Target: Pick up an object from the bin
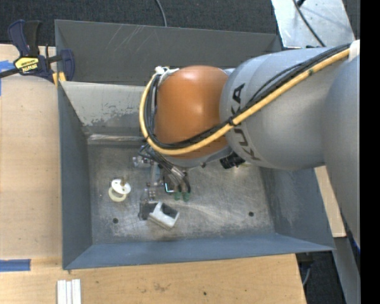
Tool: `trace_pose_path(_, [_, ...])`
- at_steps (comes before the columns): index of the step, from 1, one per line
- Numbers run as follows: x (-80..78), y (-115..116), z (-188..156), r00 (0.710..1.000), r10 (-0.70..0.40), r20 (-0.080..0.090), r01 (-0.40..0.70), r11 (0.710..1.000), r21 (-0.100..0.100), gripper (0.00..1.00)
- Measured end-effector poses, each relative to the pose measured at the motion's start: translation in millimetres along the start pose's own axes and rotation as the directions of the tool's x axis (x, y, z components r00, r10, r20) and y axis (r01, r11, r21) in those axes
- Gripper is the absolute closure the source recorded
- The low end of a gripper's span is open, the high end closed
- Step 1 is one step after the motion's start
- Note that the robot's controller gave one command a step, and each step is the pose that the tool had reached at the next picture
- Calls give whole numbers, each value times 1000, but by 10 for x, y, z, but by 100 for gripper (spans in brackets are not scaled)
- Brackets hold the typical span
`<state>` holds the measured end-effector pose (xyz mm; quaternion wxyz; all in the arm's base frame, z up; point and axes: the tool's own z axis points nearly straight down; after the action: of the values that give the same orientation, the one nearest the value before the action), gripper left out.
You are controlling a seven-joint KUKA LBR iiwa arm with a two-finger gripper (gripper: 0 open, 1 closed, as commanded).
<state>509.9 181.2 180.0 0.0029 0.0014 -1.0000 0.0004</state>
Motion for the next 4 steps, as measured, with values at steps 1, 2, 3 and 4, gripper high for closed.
trace_pose_path(1, [-20,-6,-40,1000,2,8,-2,1000,-2,0])
trace_pose_path(2, [-56,25,308,1000,16,16,-16,1000,-5,0])
trace_pose_path(3, [-139,248,789,1000,-27,10,27,1000,0,0])
trace_pose_path(4, [-368,385,1041,999,-52,4,52,999,-2,0])
